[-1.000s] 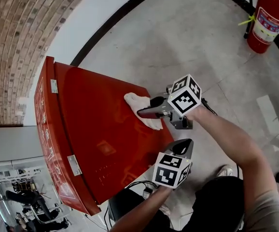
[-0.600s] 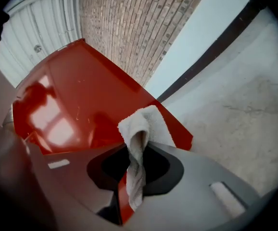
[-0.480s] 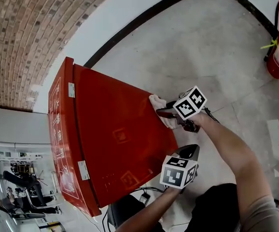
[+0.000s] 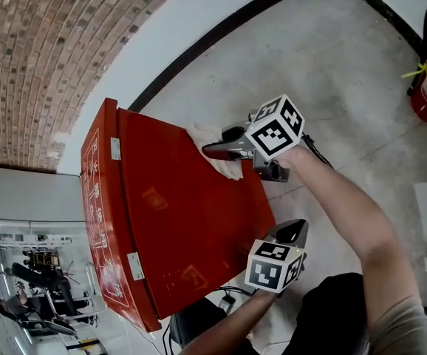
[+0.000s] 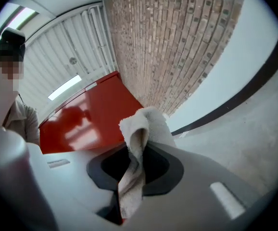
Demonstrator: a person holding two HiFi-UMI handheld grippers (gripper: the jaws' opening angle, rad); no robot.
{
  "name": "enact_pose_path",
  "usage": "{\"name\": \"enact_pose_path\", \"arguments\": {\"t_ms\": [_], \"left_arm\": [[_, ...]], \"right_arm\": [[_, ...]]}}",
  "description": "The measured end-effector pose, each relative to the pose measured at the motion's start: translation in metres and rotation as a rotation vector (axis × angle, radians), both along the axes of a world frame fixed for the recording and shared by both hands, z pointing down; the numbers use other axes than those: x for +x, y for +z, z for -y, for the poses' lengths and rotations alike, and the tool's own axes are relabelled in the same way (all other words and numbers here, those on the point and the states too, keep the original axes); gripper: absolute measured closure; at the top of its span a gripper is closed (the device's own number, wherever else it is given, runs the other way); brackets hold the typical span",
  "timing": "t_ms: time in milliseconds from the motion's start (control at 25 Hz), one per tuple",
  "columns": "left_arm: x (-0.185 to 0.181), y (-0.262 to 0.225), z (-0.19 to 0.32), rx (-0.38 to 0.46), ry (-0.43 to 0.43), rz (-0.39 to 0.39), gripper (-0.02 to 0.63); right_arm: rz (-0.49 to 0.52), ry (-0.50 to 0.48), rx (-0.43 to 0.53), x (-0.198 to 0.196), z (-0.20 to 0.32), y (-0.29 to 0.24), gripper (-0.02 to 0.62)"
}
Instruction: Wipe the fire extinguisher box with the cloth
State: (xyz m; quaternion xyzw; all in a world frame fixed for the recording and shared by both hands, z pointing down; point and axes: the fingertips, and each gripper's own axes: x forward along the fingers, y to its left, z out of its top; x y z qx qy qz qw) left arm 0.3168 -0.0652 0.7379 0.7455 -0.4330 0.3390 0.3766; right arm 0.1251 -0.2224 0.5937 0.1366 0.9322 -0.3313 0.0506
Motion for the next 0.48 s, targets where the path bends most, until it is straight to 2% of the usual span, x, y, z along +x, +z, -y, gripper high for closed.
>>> {"name": "enact_pose_path", "arguments": {"t_ms": [120, 280, 360, 480], "left_arm": [[-0.004, 0.007, -0.004, -0.04, -0.018, -0.023, 0.606], [-0.004, 0.015, -0.008, -0.066, -0.017, -0.048, 0.606], [-0.002, 0.017, -0.007, -0.063, -0.005, -0.05, 0.606], [-0.001, 0.021, -0.01, -0.067, -0.005, -0.056, 0.606]], "right_arm": [[-0.084, 0.049, -0.013, -0.008, 0.016, 0.039, 0.515], [-0.213, 0.124, -0.124, -0.016, 0.023, 0.121, 0.515], [-0.308, 0.16, -0.163, -0.016, 0.023, 0.163, 0.515], [-0.469, 0.171, -0.174, -0.013, 0.011, 0.215, 0.515]]}}
